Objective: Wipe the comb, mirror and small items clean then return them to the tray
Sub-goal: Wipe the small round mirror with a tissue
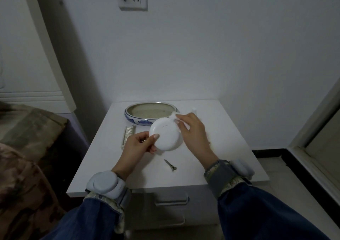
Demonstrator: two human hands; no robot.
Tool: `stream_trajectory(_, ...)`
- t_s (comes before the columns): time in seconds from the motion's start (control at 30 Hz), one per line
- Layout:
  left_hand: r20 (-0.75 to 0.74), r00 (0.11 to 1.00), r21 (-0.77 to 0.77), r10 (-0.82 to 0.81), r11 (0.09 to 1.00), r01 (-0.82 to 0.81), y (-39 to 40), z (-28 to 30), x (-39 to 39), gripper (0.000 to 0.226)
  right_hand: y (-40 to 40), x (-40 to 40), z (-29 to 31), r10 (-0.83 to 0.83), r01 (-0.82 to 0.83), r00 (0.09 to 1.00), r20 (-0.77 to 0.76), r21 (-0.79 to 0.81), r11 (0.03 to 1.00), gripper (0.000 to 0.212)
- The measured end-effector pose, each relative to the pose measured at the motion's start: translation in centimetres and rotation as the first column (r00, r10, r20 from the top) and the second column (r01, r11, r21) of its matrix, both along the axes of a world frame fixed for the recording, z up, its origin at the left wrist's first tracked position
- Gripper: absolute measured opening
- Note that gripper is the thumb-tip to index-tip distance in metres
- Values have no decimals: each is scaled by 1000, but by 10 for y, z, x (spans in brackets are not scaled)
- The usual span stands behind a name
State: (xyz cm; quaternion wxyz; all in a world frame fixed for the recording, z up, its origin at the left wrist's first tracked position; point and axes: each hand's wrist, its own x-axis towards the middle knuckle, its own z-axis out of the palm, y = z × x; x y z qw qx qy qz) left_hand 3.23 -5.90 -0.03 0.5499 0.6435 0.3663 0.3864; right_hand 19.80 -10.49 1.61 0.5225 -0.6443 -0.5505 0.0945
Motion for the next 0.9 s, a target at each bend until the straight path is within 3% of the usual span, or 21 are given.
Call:
stream_trajectory(0.1,-17,1000,-3,1,1000,-1,0,-1,1,16,-1,-15,-1,196,-195,971,135,-20,981,26)
stream_trajectory(0.17,-34,999,-2,-1,1000,1,1,-1,2,17,1,-16,-7,215,-213,951,221,-33,976,27)
stream_trajectory(0.37,-36,999,1,-4,1000,4,0,-2,1,15,3,-7,-8,87,-81,987,135,-46,996,29)
stream_trajectory(0.57,79,995,-66,62,996,-57,1,3,-1,11,2,10,-10,-119,119,992,49,4,993,25)
stream_trajectory(0.67,103,990,-92,99,992,-89,2,3,0,13,-2,2,-4,-16,8,998,68,107,994,23)
stream_trajectory(0.77,108,986,-112,125,987,-113,3,2,1,17,-4,-10,-11,173,-194,954,243,64,979,22)
stream_trajectory(0.83,94,988,-103,119,989,-109,3,1,1,21,-1,-11,-18,190,-208,940,282,36,977,23)
stream_trajectory(0.9,83,991,-94,107,991,-99,3,0,0,24,1,-8,-17,154,-163,965,211,26,986,21)
